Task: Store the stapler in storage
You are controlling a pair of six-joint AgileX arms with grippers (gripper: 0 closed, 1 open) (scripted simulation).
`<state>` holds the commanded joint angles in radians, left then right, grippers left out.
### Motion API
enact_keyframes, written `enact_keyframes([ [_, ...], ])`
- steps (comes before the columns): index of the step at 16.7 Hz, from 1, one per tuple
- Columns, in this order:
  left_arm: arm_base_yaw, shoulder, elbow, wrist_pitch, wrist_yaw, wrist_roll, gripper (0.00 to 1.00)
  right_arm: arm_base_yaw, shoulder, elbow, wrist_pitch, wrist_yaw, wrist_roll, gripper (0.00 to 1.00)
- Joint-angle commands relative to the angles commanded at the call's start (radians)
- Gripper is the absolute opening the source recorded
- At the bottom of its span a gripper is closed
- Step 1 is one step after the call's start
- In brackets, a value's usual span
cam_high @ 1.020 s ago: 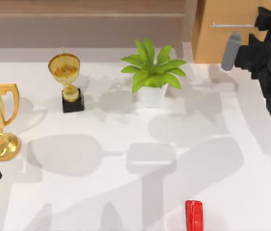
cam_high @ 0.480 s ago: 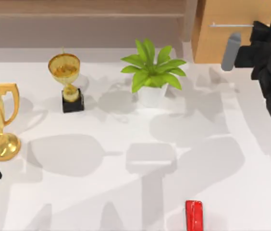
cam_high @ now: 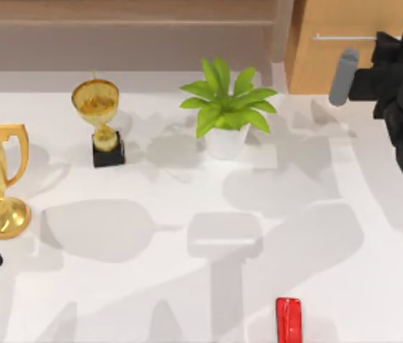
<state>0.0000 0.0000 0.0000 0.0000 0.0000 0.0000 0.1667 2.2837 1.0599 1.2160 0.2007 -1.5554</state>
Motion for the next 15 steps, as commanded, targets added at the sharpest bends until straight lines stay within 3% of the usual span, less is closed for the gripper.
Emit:
enact_keyframes([
  [9,0.000,0.000,0.000,0.000,0.000,0.000,1.00,0.034,-0.119,-0.272,0.150,0.031,0.003,0.00],
  [15,0.000,0.000,0.000,0.000,0.000,0.000,1.00,0.035,-0.123,-0.285,0.160,0.033,0.002,0.00],
])
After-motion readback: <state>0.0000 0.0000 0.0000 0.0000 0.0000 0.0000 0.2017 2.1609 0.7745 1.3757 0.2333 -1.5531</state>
